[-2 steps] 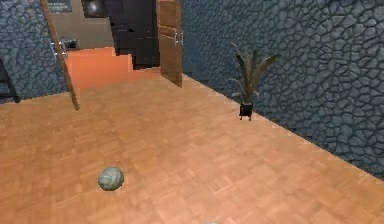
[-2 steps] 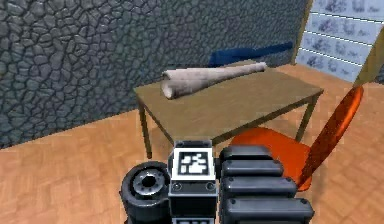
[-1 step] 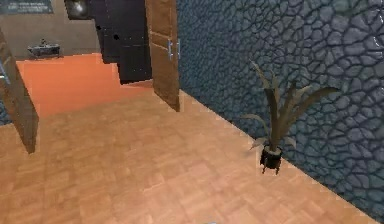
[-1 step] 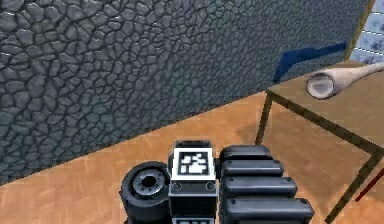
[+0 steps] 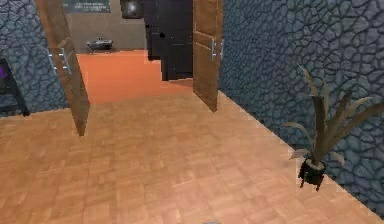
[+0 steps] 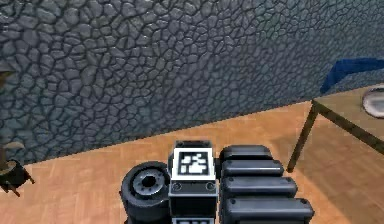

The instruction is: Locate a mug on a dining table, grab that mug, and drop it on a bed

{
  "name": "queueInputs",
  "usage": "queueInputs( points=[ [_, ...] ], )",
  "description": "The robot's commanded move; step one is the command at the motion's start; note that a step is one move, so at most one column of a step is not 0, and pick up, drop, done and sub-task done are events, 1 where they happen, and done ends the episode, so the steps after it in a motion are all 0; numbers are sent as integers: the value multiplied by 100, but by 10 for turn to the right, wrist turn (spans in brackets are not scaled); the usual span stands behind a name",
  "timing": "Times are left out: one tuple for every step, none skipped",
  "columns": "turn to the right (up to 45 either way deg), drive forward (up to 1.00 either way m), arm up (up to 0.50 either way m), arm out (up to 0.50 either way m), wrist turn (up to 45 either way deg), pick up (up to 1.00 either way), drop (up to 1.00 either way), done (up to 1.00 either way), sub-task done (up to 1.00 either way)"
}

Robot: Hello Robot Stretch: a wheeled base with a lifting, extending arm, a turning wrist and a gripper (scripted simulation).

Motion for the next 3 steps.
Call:
queueInputs(
  points=[
    [0, 100, 0, 0, 0, 0, 0, 0, 0],
    [-330, 0, 0, 0, 0, 0, 0, 0, 0],
    [0, 5, 0, 0, 0, 0, 0, 0, 0]
  ],
)
